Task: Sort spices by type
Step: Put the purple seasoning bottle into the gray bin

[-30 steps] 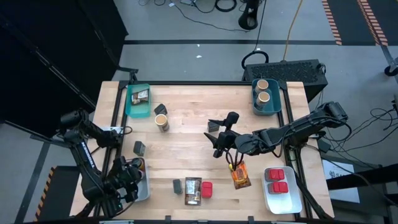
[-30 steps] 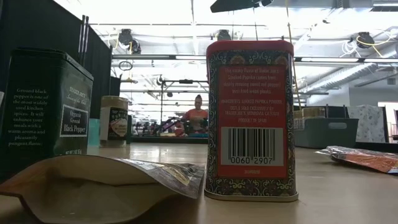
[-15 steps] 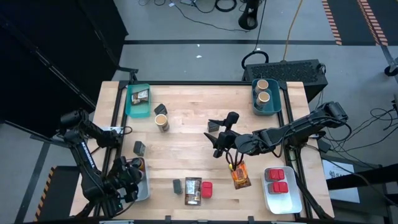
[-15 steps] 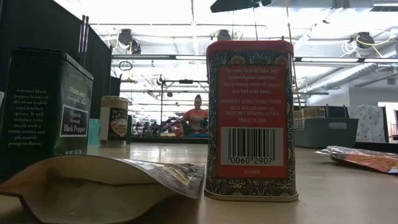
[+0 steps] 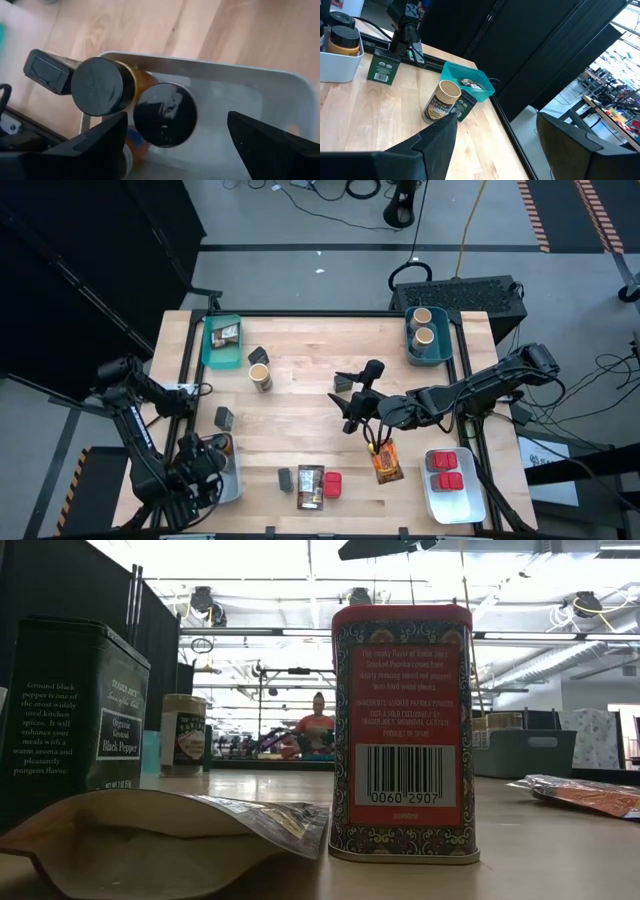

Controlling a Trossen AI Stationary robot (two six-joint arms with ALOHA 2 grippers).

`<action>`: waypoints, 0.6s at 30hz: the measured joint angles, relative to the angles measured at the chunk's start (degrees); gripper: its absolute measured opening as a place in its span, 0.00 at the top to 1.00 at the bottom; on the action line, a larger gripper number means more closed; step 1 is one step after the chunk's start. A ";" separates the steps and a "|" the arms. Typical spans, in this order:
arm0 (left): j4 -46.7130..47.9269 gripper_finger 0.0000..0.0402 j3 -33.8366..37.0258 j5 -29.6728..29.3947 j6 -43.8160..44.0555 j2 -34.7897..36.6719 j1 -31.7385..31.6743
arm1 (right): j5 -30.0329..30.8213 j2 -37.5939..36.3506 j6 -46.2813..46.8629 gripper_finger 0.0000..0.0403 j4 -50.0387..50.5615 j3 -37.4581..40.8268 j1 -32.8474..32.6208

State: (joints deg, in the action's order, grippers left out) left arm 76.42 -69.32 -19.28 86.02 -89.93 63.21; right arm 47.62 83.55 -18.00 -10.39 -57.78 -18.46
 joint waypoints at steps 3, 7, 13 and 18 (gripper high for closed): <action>0.86 0.15 -2.49 1.51 -3.86 0.00 -0.93 | 0.02 0.00 0.04 0.36 0.00 0.00 0.00; 3.56 0.15 -6.05 3.48 -9.14 0.00 -1.96 | 0.02 0.00 0.16 0.36 -0.02 0.00 0.00; 7.02 0.15 -8.35 8.88 -6.64 0.04 -3.20 | 0.02 0.01 0.20 0.36 -0.02 0.00 0.00; 4.70 0.18 -8.34 19.90 -6.84 0.02 -3.18 | 0.02 0.00 0.20 0.36 -0.02 0.00 0.02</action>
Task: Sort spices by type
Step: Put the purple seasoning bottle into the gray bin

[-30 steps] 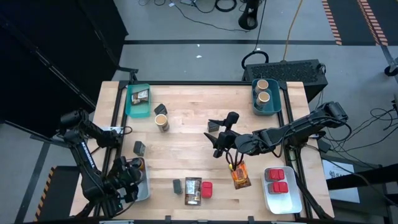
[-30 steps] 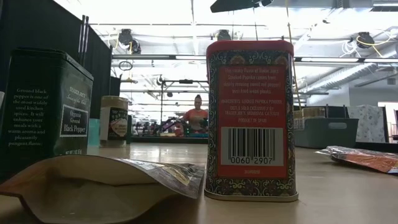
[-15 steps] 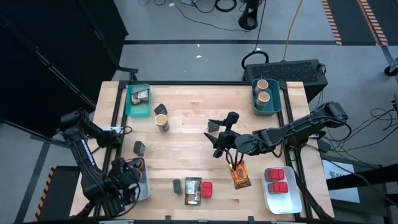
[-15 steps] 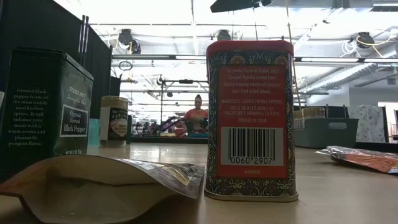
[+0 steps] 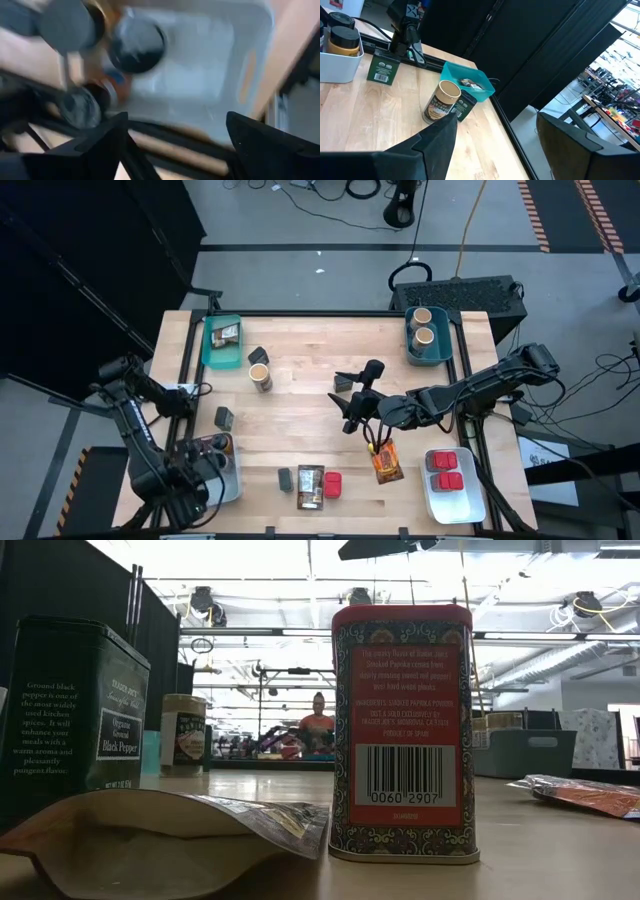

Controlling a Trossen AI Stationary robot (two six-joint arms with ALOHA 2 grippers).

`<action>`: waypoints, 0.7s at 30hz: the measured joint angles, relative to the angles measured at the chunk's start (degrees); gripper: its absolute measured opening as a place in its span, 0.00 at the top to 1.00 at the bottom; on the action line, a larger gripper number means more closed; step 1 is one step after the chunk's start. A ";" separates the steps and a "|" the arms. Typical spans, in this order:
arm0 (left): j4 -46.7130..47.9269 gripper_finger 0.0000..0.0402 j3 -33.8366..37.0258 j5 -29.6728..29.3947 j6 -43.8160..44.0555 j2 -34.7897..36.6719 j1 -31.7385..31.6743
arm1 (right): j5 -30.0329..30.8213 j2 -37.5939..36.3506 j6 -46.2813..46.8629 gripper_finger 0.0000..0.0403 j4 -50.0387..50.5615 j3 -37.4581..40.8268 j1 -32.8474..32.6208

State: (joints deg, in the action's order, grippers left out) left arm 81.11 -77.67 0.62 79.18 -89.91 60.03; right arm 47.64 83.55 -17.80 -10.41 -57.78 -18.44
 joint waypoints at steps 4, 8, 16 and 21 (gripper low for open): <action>-0.74 0.35 2.06 1.29 -1.23 -0.04 0.88 | 0.00 0.00 0.00 0.36 0.01 0.00 -0.01; -1.61 0.65 4.32 -2.04 -4.46 -0.55 1.11 | 0.00 0.00 -0.02 0.36 0.00 -0.02 -0.02; -1.70 0.97 7.86 -4.18 -6.12 -0.68 -0.54 | 0.00 0.00 -0.23 0.36 0.00 0.00 -0.02; -3.42 0.99 8.00 -5.94 -6.71 -0.68 -0.83 | 0.00 0.01 -0.33 0.36 0.00 0.00 -0.02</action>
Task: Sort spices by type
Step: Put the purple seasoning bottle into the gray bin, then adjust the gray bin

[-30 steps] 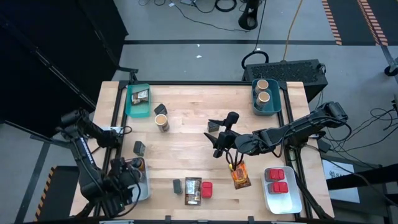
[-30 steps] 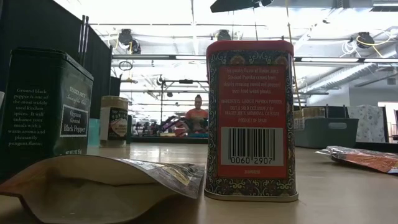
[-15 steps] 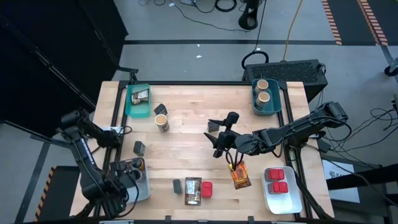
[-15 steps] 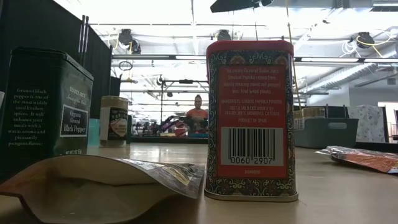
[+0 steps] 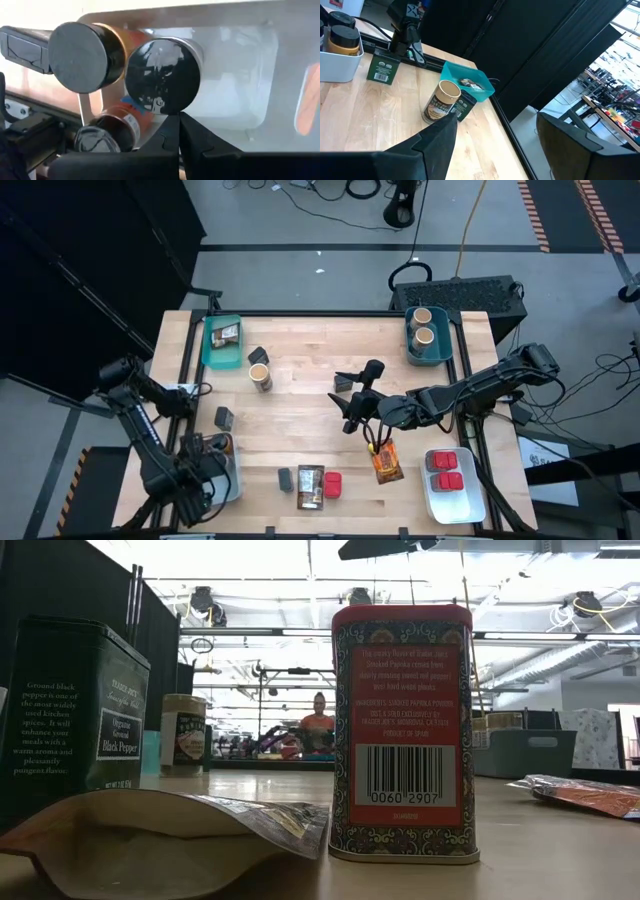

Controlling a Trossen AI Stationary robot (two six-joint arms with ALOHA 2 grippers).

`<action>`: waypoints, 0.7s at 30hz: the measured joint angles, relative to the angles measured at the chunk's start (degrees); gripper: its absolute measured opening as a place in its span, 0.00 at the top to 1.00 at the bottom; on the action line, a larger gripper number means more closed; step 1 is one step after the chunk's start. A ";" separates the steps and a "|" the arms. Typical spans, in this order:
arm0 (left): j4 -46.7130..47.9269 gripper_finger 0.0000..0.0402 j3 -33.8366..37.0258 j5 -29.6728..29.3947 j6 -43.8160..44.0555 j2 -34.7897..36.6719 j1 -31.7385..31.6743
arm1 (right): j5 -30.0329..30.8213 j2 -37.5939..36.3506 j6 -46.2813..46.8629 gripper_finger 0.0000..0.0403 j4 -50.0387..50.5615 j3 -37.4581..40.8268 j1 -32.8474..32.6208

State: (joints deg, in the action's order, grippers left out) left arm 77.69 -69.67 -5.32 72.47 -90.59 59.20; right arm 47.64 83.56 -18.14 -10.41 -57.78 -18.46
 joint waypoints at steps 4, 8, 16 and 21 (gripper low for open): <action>-0.27 0.99 0.00 -2.98 0.26 0.00 -0.02 | 0.00 -0.01 -0.08 0.36 0.02 0.00 0.01; -0.28 0.99 0.00 -4.13 0.17 0.00 -0.56 | 0.00 -0.01 -0.08 0.36 0.02 0.00 0.00; -0.26 1.00 0.00 -3.79 -1.05 0.00 -1.49 | 0.00 0.00 -0.08 0.36 0.01 0.00 0.00; 1.07 0.99 0.00 0.87 -0.85 0.00 -1.49 | 0.00 -0.01 -0.08 0.36 0.02 0.00 0.00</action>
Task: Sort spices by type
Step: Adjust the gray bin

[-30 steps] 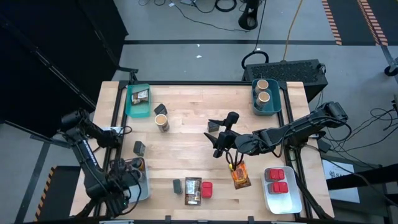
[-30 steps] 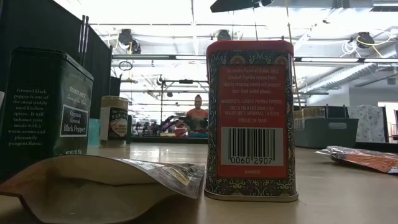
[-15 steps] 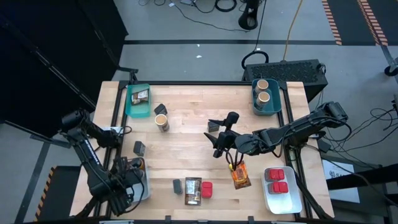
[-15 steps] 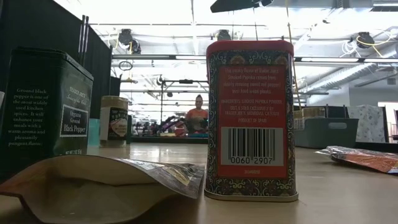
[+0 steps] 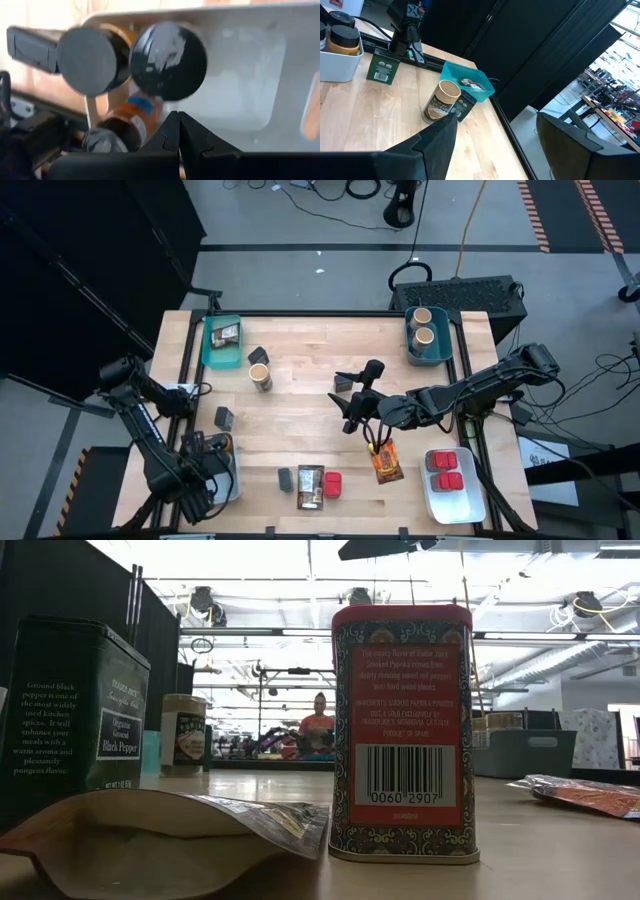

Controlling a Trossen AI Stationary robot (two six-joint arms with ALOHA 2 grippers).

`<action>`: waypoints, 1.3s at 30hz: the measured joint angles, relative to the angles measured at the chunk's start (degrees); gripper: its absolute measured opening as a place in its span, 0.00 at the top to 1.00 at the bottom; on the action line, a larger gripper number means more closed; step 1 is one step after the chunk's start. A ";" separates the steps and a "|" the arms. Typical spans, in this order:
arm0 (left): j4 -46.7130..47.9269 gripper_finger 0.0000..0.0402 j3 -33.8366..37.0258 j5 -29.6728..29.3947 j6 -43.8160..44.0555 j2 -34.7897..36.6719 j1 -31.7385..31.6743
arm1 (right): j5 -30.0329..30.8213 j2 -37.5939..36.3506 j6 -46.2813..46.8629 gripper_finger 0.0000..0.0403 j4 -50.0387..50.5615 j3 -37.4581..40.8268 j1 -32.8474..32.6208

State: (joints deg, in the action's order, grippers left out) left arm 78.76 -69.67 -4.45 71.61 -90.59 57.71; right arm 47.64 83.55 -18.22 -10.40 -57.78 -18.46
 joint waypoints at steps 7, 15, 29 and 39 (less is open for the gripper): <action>2.38 0.99 -1.28 4.90 -0.04 0.00 -0.05 | 0.00 0.00 -0.02 0.36 -0.02 0.00 0.00; 1.29 0.99 -9.76 -5.19 -0.85 0.15 -1.13 | 0.02 0.00 -0.05 0.36 -0.02 -0.02 0.00; -14.67 1.00 -8.68 -5.93 -22.94 -4.60 -12.07 | 0.04 0.02 -0.43 0.36 0.00 -0.01 0.00; -15.01 1.00 -8.68 -1.08 -24.13 -10.66 -12.11 | 0.03 0.02 -0.87 0.36 -0.01 0.00 0.00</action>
State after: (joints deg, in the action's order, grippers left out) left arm 63.75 -78.35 -5.53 47.49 -101.25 45.60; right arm 47.66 83.57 -19.09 -10.41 -57.78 -18.46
